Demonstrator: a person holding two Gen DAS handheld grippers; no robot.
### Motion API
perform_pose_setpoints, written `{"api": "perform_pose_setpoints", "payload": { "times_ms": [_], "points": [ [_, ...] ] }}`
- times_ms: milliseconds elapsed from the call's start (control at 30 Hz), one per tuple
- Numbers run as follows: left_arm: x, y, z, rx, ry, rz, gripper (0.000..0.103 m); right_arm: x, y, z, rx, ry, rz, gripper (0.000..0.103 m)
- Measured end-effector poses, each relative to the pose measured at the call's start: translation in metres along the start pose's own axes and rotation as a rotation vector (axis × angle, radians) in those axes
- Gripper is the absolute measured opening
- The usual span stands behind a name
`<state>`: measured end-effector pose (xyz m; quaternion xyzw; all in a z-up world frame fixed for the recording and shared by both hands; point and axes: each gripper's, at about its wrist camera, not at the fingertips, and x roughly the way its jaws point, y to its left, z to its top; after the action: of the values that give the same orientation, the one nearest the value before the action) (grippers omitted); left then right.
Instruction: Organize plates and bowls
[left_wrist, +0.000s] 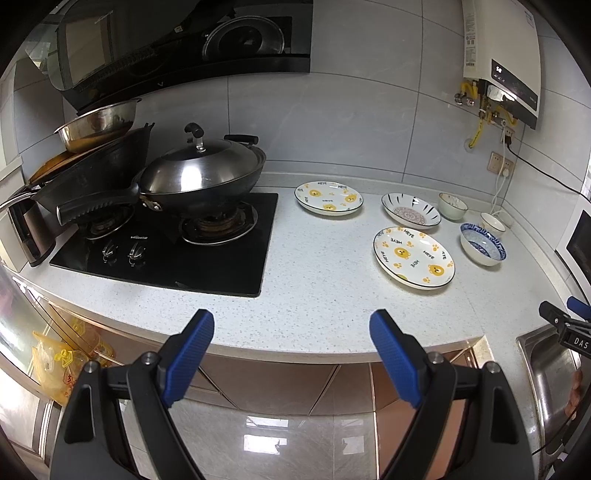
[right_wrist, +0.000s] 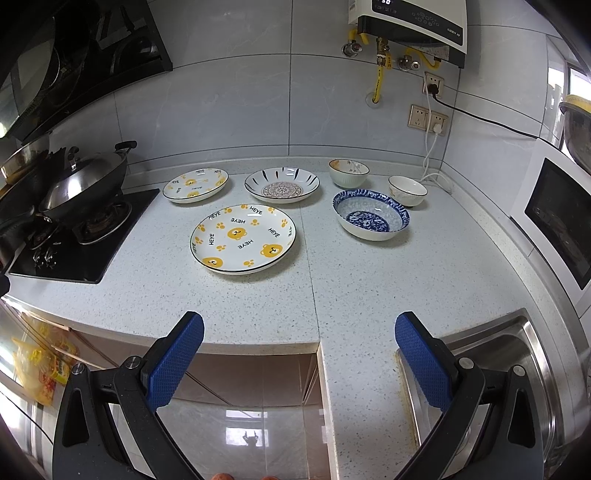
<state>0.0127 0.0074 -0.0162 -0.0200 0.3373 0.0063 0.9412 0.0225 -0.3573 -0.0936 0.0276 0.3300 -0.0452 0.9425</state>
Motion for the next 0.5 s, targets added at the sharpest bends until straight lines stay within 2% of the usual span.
{"api": "perform_pose_setpoints", "payload": {
  "times_ms": [267, 500],
  "points": [
    [-0.001, -0.026, -0.003, -0.015, 0.016, -0.003, 0.086, 0.010, -0.005, 0.003, -0.020, 0.008, 0.049, 0.102],
    [0.016, -0.051, 0.003, -0.023, 0.060, -0.035, 0.086, 0.033, -0.008, 0.012, -0.031, 0.033, 0.152, 0.102]
  ]
}}
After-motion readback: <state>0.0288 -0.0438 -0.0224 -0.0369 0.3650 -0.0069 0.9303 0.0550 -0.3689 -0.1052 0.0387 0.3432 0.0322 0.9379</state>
